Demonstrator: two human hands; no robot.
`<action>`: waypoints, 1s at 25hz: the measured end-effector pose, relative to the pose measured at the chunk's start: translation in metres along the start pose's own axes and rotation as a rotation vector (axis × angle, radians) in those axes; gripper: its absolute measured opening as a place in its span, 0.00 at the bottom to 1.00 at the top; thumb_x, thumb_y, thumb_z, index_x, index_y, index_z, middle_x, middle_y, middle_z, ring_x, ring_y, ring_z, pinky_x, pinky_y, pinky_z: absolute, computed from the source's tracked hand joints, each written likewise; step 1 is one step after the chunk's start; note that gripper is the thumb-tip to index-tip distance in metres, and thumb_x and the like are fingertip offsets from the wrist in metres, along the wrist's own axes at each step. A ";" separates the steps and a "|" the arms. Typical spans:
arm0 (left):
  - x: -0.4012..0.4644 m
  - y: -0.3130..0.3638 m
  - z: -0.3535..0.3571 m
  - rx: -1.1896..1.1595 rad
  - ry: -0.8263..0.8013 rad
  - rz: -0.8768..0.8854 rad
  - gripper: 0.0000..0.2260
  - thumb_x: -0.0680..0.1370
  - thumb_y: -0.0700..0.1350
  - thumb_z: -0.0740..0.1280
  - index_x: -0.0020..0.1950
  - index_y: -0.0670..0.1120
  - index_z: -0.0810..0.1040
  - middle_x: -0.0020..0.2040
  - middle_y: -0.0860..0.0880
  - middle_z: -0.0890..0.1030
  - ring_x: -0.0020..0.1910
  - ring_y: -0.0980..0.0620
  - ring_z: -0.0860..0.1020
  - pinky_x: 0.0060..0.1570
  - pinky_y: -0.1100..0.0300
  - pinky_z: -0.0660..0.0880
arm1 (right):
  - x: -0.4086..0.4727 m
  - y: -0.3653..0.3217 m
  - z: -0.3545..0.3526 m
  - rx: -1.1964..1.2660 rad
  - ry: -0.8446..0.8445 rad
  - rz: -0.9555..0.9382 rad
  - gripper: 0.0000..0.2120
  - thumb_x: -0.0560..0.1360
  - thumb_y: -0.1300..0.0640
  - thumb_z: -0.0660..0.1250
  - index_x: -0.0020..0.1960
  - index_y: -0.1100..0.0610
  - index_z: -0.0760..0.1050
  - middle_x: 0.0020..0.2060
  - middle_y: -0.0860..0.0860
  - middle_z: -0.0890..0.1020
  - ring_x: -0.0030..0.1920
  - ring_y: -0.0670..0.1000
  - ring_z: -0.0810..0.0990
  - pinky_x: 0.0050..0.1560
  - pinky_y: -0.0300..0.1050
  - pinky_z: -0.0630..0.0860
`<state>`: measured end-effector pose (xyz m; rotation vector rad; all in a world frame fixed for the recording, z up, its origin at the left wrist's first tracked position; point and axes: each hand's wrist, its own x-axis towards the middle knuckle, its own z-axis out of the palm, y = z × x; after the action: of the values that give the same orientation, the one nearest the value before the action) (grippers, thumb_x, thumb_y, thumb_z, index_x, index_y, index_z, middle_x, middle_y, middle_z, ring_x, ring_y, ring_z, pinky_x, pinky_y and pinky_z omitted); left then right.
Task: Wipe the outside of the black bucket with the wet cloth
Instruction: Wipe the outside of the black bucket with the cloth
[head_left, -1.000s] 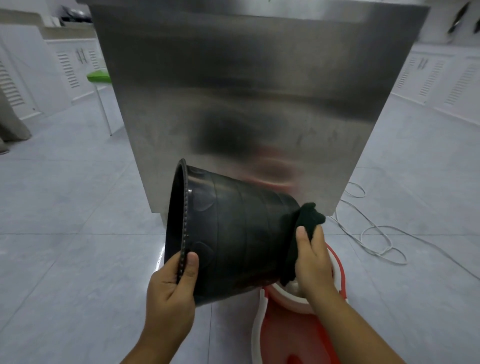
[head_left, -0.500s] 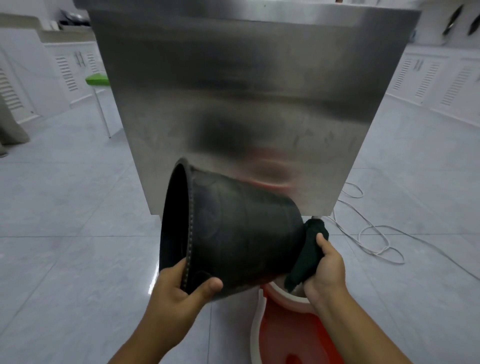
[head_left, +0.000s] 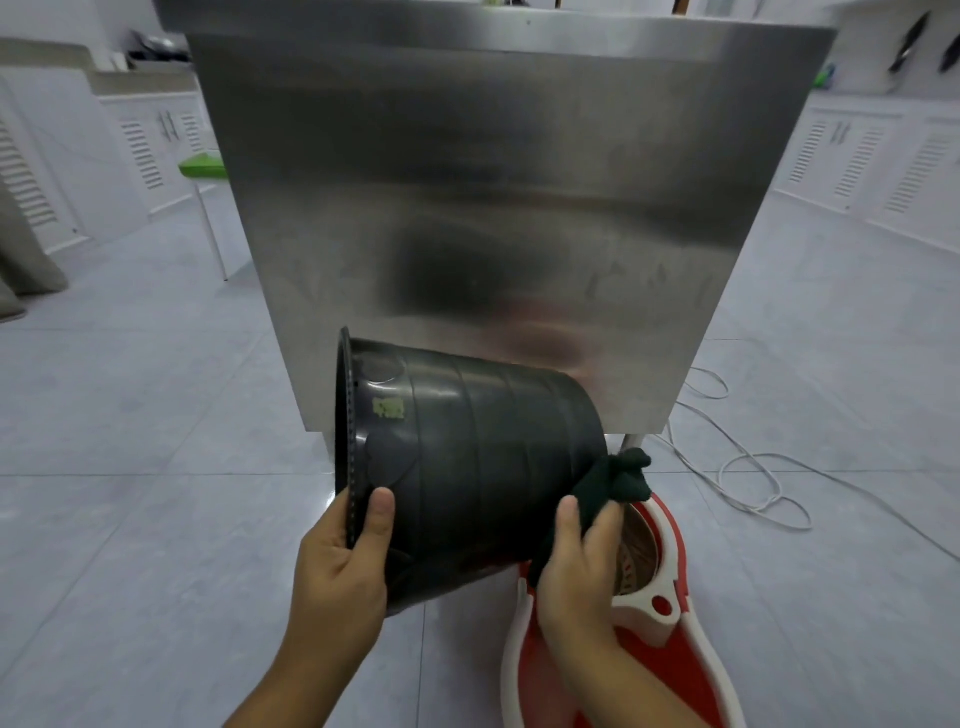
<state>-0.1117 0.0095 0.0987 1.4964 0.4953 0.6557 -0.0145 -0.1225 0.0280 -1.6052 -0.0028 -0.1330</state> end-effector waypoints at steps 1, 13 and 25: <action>0.000 0.000 0.000 -0.016 -0.004 0.006 0.12 0.71 0.56 0.59 0.48 0.56 0.78 0.46 0.54 0.84 0.46 0.56 0.81 0.35 0.73 0.79 | -0.010 0.003 0.004 -0.038 -0.047 -0.084 0.26 0.79 0.43 0.56 0.75 0.35 0.53 0.76 0.47 0.63 0.76 0.49 0.60 0.76 0.58 0.56; -0.013 -0.001 0.008 0.018 -0.184 0.143 0.09 0.73 0.47 0.61 0.48 0.54 0.80 0.42 0.58 0.87 0.43 0.59 0.84 0.39 0.70 0.79 | -0.015 -0.052 0.008 -0.172 -0.298 -0.438 0.23 0.79 0.47 0.57 0.67 0.26 0.55 0.69 0.22 0.56 0.77 0.38 0.47 0.78 0.48 0.46; 0.001 -0.005 0.012 0.035 0.147 0.042 0.12 0.72 0.59 0.58 0.45 0.57 0.78 0.47 0.54 0.83 0.48 0.53 0.81 0.46 0.53 0.80 | -0.036 -0.001 0.009 -0.249 -0.388 -0.322 0.22 0.79 0.47 0.59 0.68 0.29 0.58 0.70 0.36 0.66 0.73 0.40 0.62 0.75 0.49 0.60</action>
<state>-0.1027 0.0014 0.0943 1.5012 0.5915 0.7979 -0.0500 -0.1109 0.0251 -1.8486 -0.5654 -0.0706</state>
